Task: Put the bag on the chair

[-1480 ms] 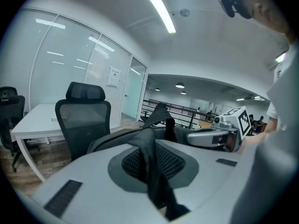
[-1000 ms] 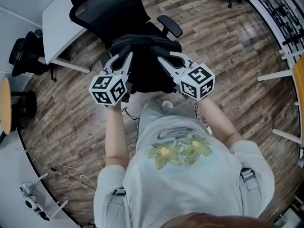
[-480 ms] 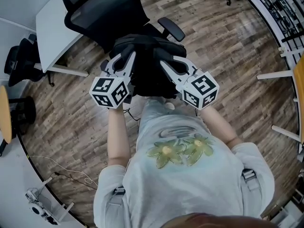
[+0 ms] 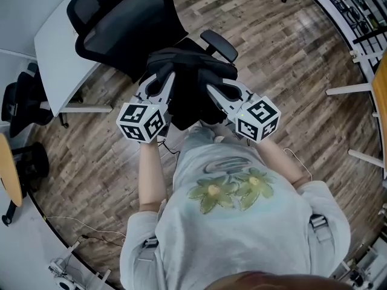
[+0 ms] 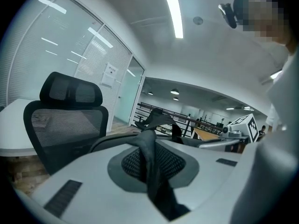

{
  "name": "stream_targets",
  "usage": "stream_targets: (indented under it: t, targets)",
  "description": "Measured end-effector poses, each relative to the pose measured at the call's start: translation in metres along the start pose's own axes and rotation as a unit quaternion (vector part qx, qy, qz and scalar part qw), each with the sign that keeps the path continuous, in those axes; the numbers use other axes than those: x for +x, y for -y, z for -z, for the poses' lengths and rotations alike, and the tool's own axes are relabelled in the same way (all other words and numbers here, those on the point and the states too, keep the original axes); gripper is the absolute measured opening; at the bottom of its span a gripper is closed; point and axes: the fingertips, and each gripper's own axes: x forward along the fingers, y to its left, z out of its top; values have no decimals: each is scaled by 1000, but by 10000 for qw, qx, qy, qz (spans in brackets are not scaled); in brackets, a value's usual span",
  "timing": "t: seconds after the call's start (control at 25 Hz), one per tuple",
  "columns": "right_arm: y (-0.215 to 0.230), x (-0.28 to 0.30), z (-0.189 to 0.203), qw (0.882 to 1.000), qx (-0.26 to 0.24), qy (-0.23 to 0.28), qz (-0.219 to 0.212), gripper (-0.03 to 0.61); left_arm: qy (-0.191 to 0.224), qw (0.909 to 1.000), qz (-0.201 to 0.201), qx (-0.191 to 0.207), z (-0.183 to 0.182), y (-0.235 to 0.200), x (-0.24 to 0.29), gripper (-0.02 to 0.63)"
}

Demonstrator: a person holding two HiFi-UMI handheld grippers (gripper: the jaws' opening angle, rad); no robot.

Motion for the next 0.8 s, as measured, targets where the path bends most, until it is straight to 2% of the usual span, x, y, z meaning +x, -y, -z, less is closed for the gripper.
stream_targets:
  t: [0.32,0.56,0.64,0.8]
  targets:
    - [-4,56,-4,9999,125,-34,76,48,-121,9997,205,40,-17,-60,9,63]
    - [-3,82,-7,9987,482,38,175,49,-300,9977,439,413,-29,-85,21,64]
    - [5,84,5,9975,637,-86,281,49,-463,9967,481,455,-18,-89,31,64]
    - [31,93,53,9924,984,-533,517,48,-763,9947,515,456,32,-101,56,64]
